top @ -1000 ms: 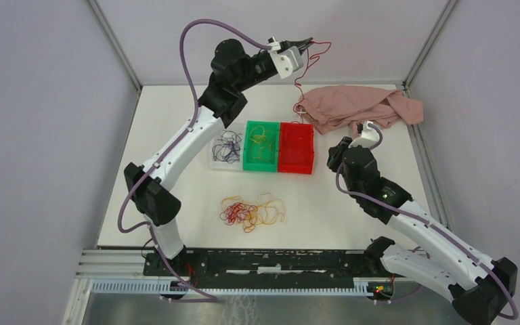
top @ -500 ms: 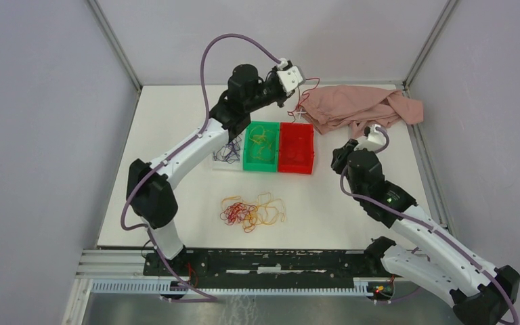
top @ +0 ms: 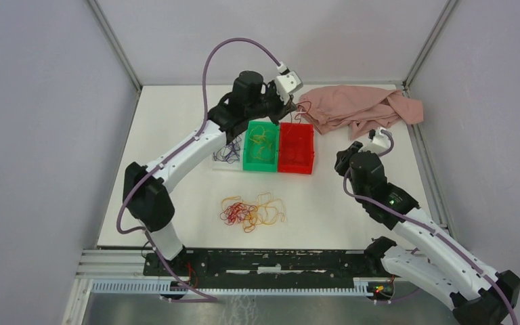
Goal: Untangle the cables
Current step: Place the cable in the bin.
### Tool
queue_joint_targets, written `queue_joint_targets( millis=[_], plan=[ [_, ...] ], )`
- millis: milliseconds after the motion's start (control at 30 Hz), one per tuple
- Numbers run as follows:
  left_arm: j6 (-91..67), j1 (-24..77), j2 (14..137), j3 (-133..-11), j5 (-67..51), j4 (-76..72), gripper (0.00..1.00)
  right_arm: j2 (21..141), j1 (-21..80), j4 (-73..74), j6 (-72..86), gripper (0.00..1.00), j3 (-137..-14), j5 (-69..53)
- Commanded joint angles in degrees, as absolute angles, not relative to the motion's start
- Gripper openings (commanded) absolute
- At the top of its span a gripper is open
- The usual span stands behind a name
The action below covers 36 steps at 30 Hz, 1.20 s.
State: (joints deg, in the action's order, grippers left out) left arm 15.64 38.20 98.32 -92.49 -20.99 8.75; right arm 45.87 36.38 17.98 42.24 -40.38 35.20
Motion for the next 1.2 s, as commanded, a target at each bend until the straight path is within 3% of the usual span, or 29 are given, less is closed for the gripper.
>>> queue_joint_targets(
  millis=[0, 467, 1033, 1100, 1167],
  plan=[
    [17.5, 38.9, 101.9, -94.5, -17.9, 16.8, 0.03, 44.0, 35.6, 17.1, 42.8, 0.28, -40.3, 37.0],
    [24.9, 44.8, 115.3, -104.3, 0.8, 29.4, 0.03, 44.7, 33.0, 16.5, 43.0, 0.26, -39.8, 34.6],
    [22.0, 46.5, 129.9, -120.0, 14.1, 37.9, 0.07, 42.7, 30.9, 17.6, 43.4, 0.24, -38.9, 33.6],
    [21.7, 46.5, 130.4, -119.9, 14.3, 38.0, 0.14, 42.6, 30.7, 17.6, 43.4, 0.24, -38.9, 33.6],
    [21.8, 46.5, 130.7, -120.2, 13.5, 38.5, 0.37, 42.4, 30.6, 17.8, 43.3, 0.24, -38.8, 33.6]
  ],
)
